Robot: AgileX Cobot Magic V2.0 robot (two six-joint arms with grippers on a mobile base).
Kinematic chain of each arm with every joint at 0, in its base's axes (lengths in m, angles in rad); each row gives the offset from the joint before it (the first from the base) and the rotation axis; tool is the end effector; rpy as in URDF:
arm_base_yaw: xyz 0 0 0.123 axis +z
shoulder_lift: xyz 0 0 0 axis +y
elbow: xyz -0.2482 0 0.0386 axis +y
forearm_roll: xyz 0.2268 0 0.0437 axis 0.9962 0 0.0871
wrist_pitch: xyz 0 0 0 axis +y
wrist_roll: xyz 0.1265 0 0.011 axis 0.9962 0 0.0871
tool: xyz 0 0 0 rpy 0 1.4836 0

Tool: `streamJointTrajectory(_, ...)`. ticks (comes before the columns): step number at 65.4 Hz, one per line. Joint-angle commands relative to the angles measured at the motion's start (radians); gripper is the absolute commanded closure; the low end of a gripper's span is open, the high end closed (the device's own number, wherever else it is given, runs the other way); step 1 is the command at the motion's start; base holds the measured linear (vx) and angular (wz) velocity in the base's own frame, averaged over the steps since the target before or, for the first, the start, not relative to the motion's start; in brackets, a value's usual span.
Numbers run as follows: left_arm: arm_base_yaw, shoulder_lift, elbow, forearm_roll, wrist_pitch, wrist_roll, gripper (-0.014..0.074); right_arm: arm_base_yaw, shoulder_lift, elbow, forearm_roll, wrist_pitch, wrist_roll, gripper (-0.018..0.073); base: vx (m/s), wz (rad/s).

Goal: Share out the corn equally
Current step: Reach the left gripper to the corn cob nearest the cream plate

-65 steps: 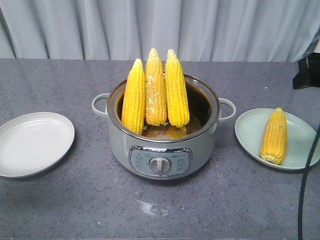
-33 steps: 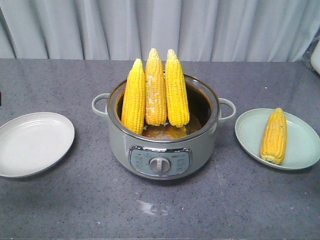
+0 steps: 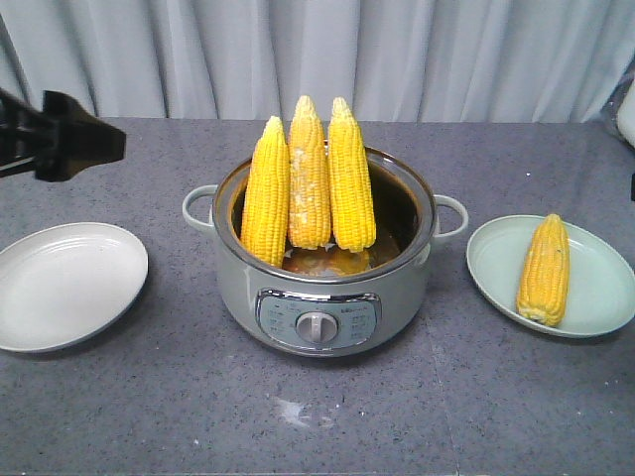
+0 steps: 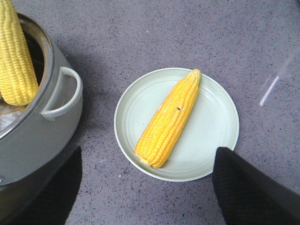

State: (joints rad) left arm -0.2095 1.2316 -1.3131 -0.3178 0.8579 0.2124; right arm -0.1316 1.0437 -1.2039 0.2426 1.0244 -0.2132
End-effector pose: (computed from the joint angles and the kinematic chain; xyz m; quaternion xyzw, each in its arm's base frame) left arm 0.2612 -0.0862 0.3559 0.1454 0.8821 -0.1518 0.4215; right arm 0.2167 -0.0024 0.3503 -0.0193 0.9155 0.0521 0.3986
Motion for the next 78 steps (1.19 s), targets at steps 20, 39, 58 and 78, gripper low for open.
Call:
streamJointTrajectory(20, -0.196, 0.299, -0.288, 0.11, -0.058, -0.052, 0.0004, -0.002, -0.013, -0.023, 0.012, -0.033, -0.013, -0.0003, 0.0, 0.0)
streamJointTrajectory(39, -0.267, 0.481, -0.465, 0.24, -0.055, -0.159, 0.0004, -0.002, -0.013, -0.023, 0.011, -0.033, -0.014, -0.0003, 0.0, 0.0)
streamJointTrajectory(58, -0.287, 0.595, -0.542, 0.318, -0.066, -0.189, 0.0004, -0.002, -0.013, -0.023, 0.011, -0.033, -0.014, -0.0003, 0.0, 0.0)
streamJointTrajectory(78, -0.287, 0.633, -0.541, 0.365, -0.082, -0.25, 0.0009, -0.002, -0.013, -0.023, 0.011, -0.033, -0.014, -0.0003, 0.0, 0.0)
